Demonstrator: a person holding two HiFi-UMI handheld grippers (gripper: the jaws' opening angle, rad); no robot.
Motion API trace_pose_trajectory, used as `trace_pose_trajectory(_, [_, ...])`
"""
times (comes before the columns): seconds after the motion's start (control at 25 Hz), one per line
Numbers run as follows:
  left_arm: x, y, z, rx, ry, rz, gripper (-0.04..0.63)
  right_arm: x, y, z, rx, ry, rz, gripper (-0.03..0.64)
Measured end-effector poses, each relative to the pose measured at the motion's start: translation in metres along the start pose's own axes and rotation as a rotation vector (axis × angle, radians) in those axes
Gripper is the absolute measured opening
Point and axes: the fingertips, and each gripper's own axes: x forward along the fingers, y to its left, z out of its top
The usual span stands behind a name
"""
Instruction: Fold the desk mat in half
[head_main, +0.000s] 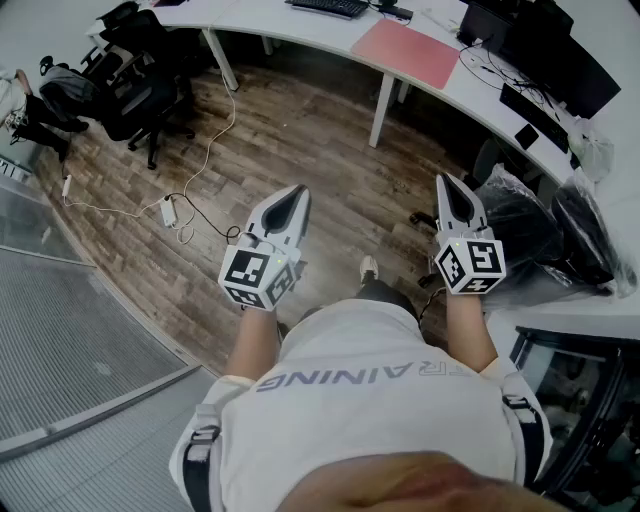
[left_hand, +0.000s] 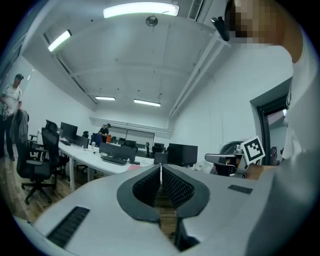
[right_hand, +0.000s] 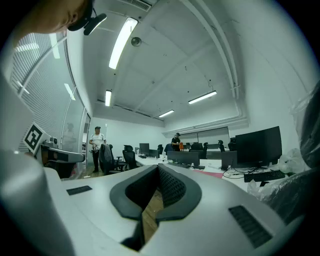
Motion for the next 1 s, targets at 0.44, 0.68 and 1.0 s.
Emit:
trace_pose_trajectory(0.44, [-0.003, -0.018, 0.001, 0.01, -0.003, -0.022, 0.038, -0.013, 0.003, 0.006, -0.007, -0.014, 0.007, 0.023])
trace_pose_trajectory(0.68, [-0.016, -0.015, 0.002, 0.006, -0.005, -0.023, 0.038, -0.02, 0.002, 0.01, 0.048, -0.048, -0.039, 0.023])
trace_pose_trajectory(1.0, [-0.026, 0.002, -0.002, -0.016, 0.002, -0.015, 0.038, -0.007, 0.02, 0.009, 0.063, -0.043, -0.017, 0.023])
